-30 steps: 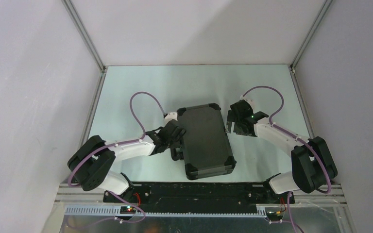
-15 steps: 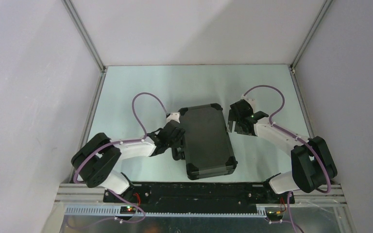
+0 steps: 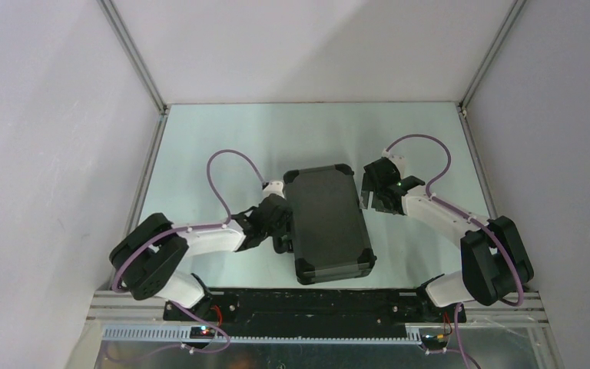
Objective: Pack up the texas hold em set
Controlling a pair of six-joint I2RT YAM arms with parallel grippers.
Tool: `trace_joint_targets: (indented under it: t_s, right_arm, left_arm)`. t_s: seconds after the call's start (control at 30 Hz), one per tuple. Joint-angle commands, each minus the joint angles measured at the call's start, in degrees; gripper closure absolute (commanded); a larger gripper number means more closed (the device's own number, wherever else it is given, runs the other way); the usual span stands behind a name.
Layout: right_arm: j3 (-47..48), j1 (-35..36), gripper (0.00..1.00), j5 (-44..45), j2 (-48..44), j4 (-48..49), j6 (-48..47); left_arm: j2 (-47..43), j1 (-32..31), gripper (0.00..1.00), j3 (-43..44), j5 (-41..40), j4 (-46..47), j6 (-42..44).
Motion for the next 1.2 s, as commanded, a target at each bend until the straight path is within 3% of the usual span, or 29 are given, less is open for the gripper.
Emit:
trace_joint_targets:
  t_s: [0.0, 0.27, 0.73, 0.83, 0.93, 1.03, 1.17]
  right_arm:
    - [-0.47, 3.92, 0.01, -11.62, 1.21, 1.59, 0.75]
    - [-0.47, 3.95, 0.01, -11.83, 1.02, 1.85, 0.33]
    - [-0.47, 4.28, 0.01, -8.01, -2.66, 0.86, -0.18]
    - [-0.47, 5.28, 0.00, -5.25, -5.59, 0.68, -0.74]
    - [-0.51, 7.74, 0.01, -1.45, -10.55, 1.05, -2.10]
    - [-1.39, 10.00, 0.01, 1.51, -15.46, 2.03, -3.21]
    - [-5.78, 10.86, 0.00, 4.82, -26.07, 2.31, -1.12]
  left_arm:
    - [-2.58, -4.85, 1.00, 2.72, 7.48, -11.60, -4.80]
    - [-8.69, -3.26, 1.00, 6.07, 0.36, -23.05, -2.60]
    - [-25.07, -1.42, 0.98, 10.35, -12.43, -33.80, -0.53]
    - [-32.03, -1.40, 0.87, 9.53, -16.81, -35.70, -0.77]
    - [-38.14, -1.32, 0.62, 8.29, -19.81, -36.90, -1.09]
    - [-44.43, -1.26, 0.30, 8.09, -22.47, -39.12, -0.96]
    - [-48.38, -1.29, 0.03, 9.76, -24.19, -43.29, -1.27]
